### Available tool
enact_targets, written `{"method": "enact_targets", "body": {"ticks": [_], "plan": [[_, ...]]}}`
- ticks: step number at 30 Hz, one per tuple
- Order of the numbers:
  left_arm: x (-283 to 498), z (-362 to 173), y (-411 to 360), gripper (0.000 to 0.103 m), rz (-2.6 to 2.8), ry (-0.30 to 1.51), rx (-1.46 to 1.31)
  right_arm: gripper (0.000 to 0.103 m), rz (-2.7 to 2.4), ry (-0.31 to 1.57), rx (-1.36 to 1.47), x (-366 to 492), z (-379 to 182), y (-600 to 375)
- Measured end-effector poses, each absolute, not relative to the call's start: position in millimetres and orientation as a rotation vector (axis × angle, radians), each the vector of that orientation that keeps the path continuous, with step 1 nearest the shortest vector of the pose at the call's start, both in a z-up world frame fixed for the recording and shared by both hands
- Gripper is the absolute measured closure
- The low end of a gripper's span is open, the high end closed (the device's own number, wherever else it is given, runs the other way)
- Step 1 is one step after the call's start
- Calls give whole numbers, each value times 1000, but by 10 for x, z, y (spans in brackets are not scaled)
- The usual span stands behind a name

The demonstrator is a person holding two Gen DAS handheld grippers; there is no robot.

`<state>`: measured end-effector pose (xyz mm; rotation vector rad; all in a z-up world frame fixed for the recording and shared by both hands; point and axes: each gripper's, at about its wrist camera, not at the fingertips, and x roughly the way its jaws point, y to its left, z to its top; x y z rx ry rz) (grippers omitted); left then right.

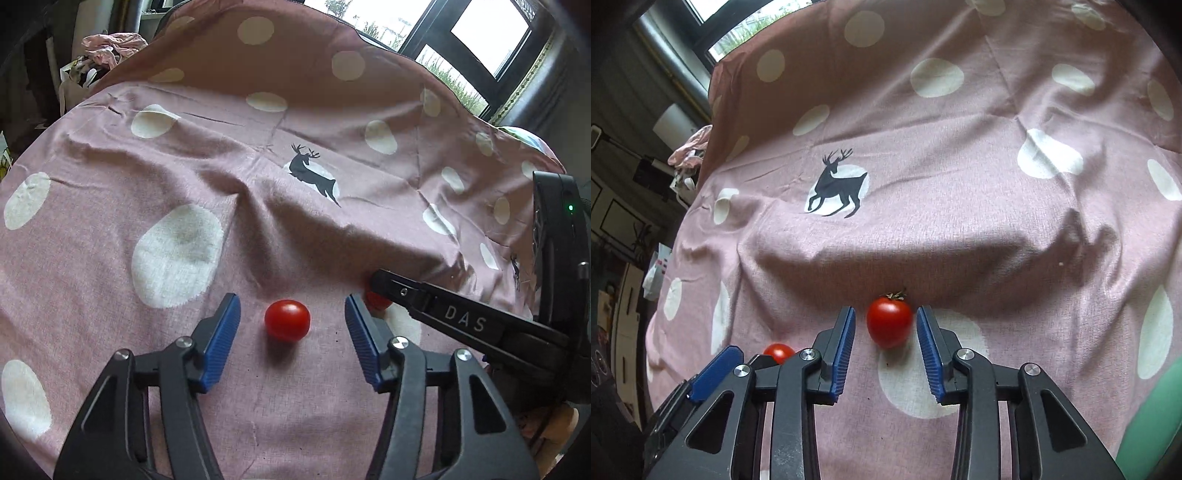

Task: Organize fruits
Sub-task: 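Close the left gripper on a cherry tomato while the right grips the other, then carry both held cherry tomatoes over the green bowl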

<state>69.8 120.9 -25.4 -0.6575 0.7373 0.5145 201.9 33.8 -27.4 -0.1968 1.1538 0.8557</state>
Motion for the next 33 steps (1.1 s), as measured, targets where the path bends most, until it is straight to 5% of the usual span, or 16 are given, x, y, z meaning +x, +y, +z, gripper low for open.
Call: {"method": "enact_targets", "body": {"ticks": [17,33], "plan": [[846,-385,1212,72,525,830,-594,73,860,1132,-268,1998,-354,463],[802,-380,1256,75,512,838,-605,74,855,1114,-251,1926,-234,412]]}}
